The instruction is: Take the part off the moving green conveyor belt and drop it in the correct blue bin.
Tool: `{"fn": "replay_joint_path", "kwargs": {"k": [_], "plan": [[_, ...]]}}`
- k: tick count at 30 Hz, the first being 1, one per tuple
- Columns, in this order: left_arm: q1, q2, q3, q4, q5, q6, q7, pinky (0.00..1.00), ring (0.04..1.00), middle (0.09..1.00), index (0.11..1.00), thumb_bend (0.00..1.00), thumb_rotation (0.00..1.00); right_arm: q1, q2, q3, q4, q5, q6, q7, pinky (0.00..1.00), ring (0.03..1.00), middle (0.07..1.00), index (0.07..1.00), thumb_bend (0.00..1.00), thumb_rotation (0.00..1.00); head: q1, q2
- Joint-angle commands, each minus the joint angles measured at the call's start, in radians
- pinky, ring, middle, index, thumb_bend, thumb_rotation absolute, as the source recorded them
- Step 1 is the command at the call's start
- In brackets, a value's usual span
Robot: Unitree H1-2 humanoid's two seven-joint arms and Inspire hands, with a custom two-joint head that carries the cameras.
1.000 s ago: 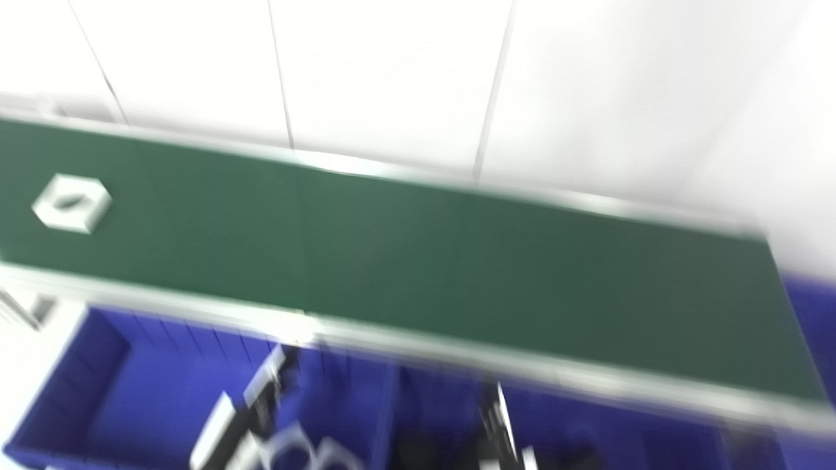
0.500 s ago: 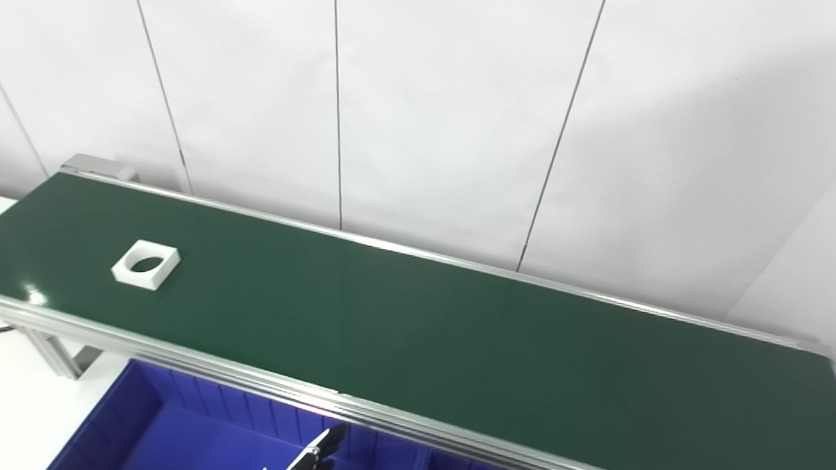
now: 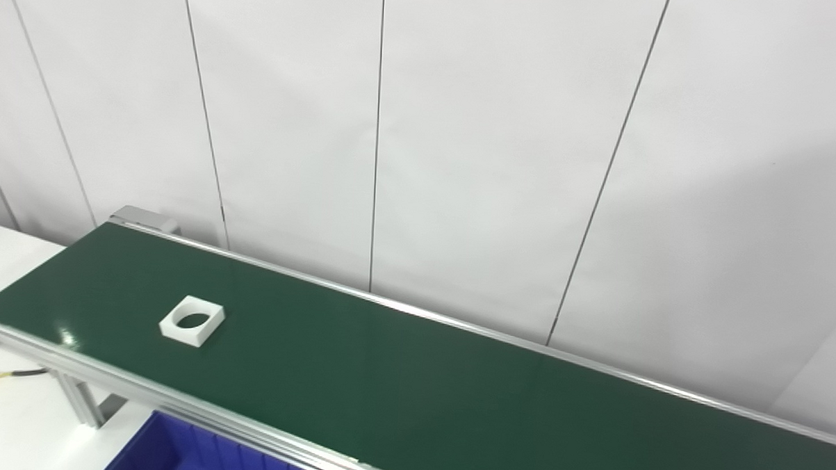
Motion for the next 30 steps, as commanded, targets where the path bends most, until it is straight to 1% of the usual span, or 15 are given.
{"fn": "replay_joint_path", "kwargs": {"k": [1, 2, 5, 7, 11, 12, 14, 16, 17, 18, 20, 23, 26, 30], "plan": [[-0.013, 0.001, -0.008, -0.012, 0.002, -0.042, 0.020, 0.89, 0.942, 0.942, 0.909, 0.76, 0.94, -0.007, 0.016, -0.010, -0.010, 0.008, -0.051, 0.030, 1.00, 1.000, 1.000, 1.000, 0.53, 1.00, 0.000, 0.000], [-0.013, 0.001, -0.010, -0.013, 0.000, -0.042, 0.021, 0.89, 0.942, 0.941, 0.909, 0.76, 0.94, -0.008, 0.019, -0.016, -0.009, 0.010, -0.051, 0.037, 1.00, 1.000, 1.000, 1.000, 0.53, 1.00, 0.001, -0.001], [-0.014, 0.005, -0.017, -0.014, -0.003, -0.042, 0.023, 0.90, 0.944, 0.946, 0.913, 0.74, 0.93, -0.006, 0.024, -0.022, -0.013, 0.001, -0.051, 0.042, 1.00, 1.000, 1.000, 1.000, 0.47, 1.00, 0.000, -0.003], [-0.016, 0.008, -0.023, -0.019, 0.001, -0.042, 0.035, 0.89, 0.940, 0.942, 0.911, 0.74, 0.93, -0.002, 0.024, -0.021, -0.018, -0.007, -0.051, 0.041, 1.00, 1.000, 1.000, 1.000, 0.46, 1.00, -0.004, -0.002], [-0.012, 0.010, -0.024, -0.036, -0.012, -0.042, 0.032, 0.88, 0.932, 0.938, 0.906, 0.74, 0.92, -0.006, 0.034, -0.038, -0.011, 0.002, -0.051, 0.062, 1.00, 1.000, 1.000, 1.000, 0.45, 1.00, -0.007, 0.000], [-0.004, 0.004, -0.012, -0.055, -0.036, -0.042, 0.008, 0.88, 0.931, 0.939, 0.906, 0.74, 0.92, -0.002, 0.033, -0.038, -0.016, 0.004, -0.051, 0.065, 1.00, 1.000, 1.000, 1.000, 0.45, 1.00, -0.012, 0.010], [0.009, -0.005, 0.008, -0.083, -0.073, -0.042, -0.032, 0.87, 0.927, 0.942, 0.907, 0.74, 0.93, 0.004, 0.034, -0.040, -0.024, 0.008, -0.051, 0.074, 1.00, 1.000, 1.000, 1.000, 0.46, 1.00, -0.012, 0.012], [0.020, -0.012, 0.024, -0.109, -0.089, -0.042, -0.060, 0.86, 0.925, 0.941, 0.907, 0.75, 0.92, 0.004, 0.034, -0.043, -0.027, 0.008, -0.051, 0.081, 1.00, 1.000, 1.000, 1.000, 0.45, 1.00, -0.012, 0.012], [0.029, -0.020, 0.038, -0.138, -0.108, -0.042, -0.083, 0.86, 0.925, 0.941, 0.907, 0.75, 0.92, 0.003, 0.036, -0.047, -0.025, 0.018, -0.051, 0.093, 1.00, 1.000, 1.000, 1.000, 0.45, 1.00, -0.014, 0.018], [0.037, -0.027, 0.052, -0.166, -0.122, -0.042, -0.104, 0.85, 0.914, 0.933, 0.900, 0.75, 0.89, 0.001, 0.038, -0.051, -0.023, 0.023, -0.051, 0.104, 1.00, 1.000, 1.000, 1.000, 0.47, 1.00, -0.014, 0.018], [0.048, -0.038, 0.071, -0.216, -0.133, -0.042, -0.136, 0.83, 0.907, 0.931, 0.901, 0.77, 0.89, 0.000, 0.039, -0.058, -0.023, 0.025, -0.051, 0.118, 1.00, 1.000, 1.000, 1.000, 0.47, 1.00, -0.018, 0.022], [0.054, -0.053, 0.105, -0.274, -0.129, -0.042, -0.165, 0.83, 0.908, 0.934, 0.904, 0.77, 0.90, -0.003, 0.042, -0.065, -0.023, 0.027, -0.051, 0.128, 1.00, 1.000, 1.000, 1.000, 0.50, 1.00, -0.025, 0.026], [0.051, -0.067, 0.140, -0.294, -0.133, -0.042, -0.193, 0.84, 0.912, 0.936, 0.907, 0.76, 0.89, -0.005, 0.050, -0.077, -0.024, 0.032, -0.051, 0.147, 1.00, 1.000, 1.000, 1.000, 0.48, 1.00, -0.026, 0.027], [0.006, -0.072, 0.198, -0.318, -0.118, -0.042, -0.199, 0.87, 0.916, 0.930, 0.905, 0.80, 0.87, -0.003, 0.051, -0.077, -0.033, -0.009, -0.051, 0.128, 1.00, 1.000, 1.000, 1.000, 0.49, 1.00, -0.044, 0.037]]}}
